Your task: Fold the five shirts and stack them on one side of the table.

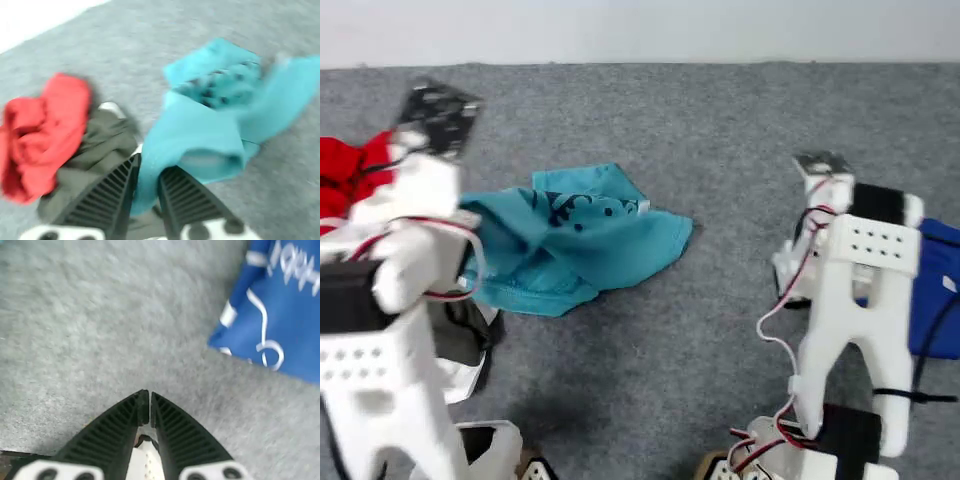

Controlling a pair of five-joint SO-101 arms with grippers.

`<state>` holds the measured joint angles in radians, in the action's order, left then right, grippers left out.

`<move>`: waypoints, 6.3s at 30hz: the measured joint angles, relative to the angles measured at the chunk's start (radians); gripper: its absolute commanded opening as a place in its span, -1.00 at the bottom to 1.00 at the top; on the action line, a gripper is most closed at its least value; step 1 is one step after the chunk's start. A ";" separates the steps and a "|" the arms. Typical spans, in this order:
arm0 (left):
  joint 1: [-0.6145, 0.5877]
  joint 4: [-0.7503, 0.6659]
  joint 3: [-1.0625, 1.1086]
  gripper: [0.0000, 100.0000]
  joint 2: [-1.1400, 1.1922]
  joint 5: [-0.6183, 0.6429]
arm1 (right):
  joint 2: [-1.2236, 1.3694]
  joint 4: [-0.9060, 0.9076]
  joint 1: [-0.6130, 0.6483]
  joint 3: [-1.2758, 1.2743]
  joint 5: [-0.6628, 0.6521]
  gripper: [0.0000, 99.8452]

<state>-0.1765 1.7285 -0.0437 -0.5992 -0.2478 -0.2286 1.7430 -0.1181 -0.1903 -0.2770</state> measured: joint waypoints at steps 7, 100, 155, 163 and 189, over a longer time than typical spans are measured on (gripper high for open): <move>-0.173 0.005 0.014 -0.97 -0.071 -0.002 | 0.000 -0.086 0.224 0.018 0.000 -0.97; -0.207 -0.169 0.499 -0.97 -0.072 -0.002 | 1.057 0.011 0.571 1.102 -0.143 -0.98; -0.207 -0.207 0.612 -0.97 -0.072 -0.008 | 0.674 -0.117 0.698 0.230 -0.083 -0.98; -0.207 -0.207 0.612 -0.97 -0.072 -0.008 | 0.667 0.011 0.640 0.428 -0.094 -0.98; -0.207 -0.207 0.549 -0.97 -0.072 -0.008 | 0.324 0.011 0.609 0.324 -0.169 -0.98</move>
<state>-0.3836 1.5213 0.5056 -0.6713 -0.2555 0.0951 1.7538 0.4910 0.1335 -0.4457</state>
